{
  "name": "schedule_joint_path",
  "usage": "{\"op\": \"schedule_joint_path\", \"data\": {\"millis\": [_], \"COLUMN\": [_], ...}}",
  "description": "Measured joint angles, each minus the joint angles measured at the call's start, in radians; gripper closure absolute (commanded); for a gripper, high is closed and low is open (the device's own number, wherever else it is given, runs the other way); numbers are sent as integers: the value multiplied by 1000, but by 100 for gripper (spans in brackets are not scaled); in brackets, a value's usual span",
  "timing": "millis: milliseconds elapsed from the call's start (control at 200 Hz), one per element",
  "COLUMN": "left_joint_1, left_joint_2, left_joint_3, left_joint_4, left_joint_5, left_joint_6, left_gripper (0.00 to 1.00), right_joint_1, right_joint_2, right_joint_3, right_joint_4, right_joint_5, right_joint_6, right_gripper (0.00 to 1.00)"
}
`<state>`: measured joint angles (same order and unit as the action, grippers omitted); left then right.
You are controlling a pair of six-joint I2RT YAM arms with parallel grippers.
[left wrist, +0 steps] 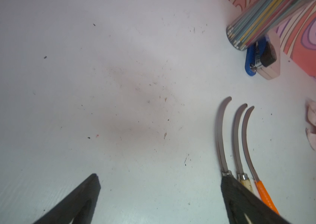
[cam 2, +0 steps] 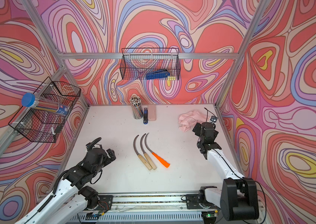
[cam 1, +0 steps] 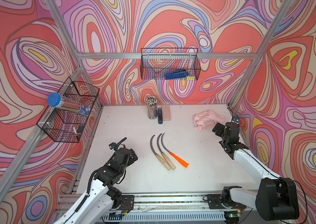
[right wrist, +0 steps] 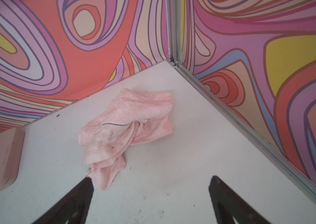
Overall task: Wipe small sickles with rags
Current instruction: Adjust the small sickle at the center of the board.
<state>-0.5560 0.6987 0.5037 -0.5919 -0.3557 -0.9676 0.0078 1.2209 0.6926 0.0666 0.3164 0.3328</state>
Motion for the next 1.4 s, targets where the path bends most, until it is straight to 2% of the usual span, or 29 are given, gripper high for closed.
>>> {"op": "schedule_joint_path", "data": {"millis": [155, 290, 436, 561, 676, 786, 1402], "left_joint_1": [-268, -460, -612, -699, -740, -742, -741], "left_joint_2": [205, 423, 669, 843, 957, 1013, 1113], "left_joint_3": [57, 171, 370, 533, 621, 631, 631], "left_joint_4": [-32, -93, -187, -258, -299, -300, -206], "left_joint_5": [-107, -170, -225, -268, -277, -273, -247], "left_joint_6": [-151, -309, -448, -530, -574, -583, -544], "left_gripper": [4, 1, 0, 1, 1, 4, 10], "right_joint_1": [0, 0, 0, 0, 0, 0, 0], "right_joint_2": [8, 11, 14, 19, 20, 23, 38], "right_joint_3": [5, 11, 16, 17, 17, 18, 31], "right_joint_4": [-3, -7, -9, -14, -14, -14, -31], "right_joint_5": [-2, -5, -11, -15, -19, -19, -22], "right_joint_6": [-2, -2, -2, -1, 0, 1, 2], "right_gripper": [6, 7, 7, 7, 6, 7, 7]}}
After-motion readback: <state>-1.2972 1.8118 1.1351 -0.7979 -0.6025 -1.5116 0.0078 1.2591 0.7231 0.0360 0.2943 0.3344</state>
